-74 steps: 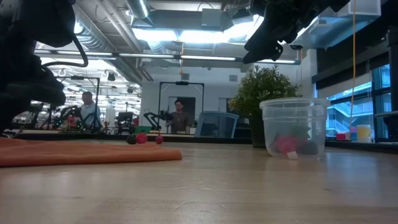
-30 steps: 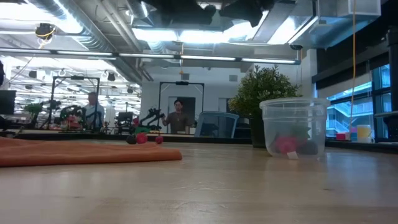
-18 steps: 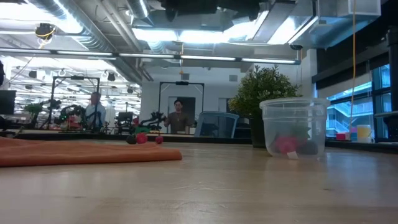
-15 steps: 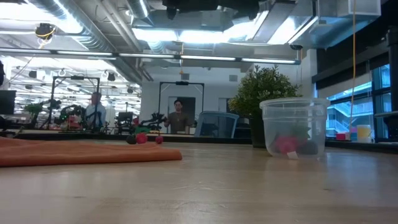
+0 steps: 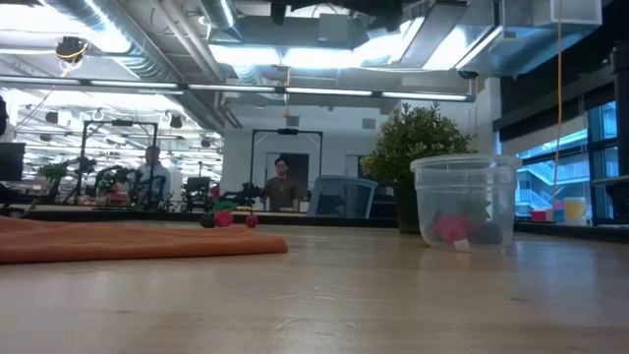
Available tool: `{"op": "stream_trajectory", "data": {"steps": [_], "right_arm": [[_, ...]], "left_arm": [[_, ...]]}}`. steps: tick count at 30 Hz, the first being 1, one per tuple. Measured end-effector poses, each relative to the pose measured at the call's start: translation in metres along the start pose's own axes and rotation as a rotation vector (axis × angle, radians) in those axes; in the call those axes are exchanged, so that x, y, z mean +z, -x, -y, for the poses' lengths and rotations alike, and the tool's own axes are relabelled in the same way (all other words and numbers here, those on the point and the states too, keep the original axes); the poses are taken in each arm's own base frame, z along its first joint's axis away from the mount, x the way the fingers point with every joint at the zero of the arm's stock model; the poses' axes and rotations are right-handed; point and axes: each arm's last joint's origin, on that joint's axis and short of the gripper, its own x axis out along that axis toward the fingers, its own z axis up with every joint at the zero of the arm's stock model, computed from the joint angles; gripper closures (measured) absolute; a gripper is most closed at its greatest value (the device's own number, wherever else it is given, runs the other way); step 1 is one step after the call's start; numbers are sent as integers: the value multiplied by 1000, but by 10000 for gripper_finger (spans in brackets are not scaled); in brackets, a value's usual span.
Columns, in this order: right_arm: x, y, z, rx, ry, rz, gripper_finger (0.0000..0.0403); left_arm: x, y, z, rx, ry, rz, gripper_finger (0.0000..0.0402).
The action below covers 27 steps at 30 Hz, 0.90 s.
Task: Pick and placing Produce into tupperware
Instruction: Put the black cherry into the transparent container
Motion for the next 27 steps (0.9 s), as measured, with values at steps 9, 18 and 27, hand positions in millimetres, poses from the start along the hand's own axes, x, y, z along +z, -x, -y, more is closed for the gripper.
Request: {"op": "stream_trajectory", "data": {"steps": [9,18,27], "right_arm": [[4,0,0,3,20,42,247],[4,0,0,4,20,45,256],[5,0,0,5,20,53,281]], "left_arm": [[-1,0,0,-5,-3,-6,401],[-1,0,0,-6,-5,-12,401],[-1,0,0,15,6,-14,401]]}}
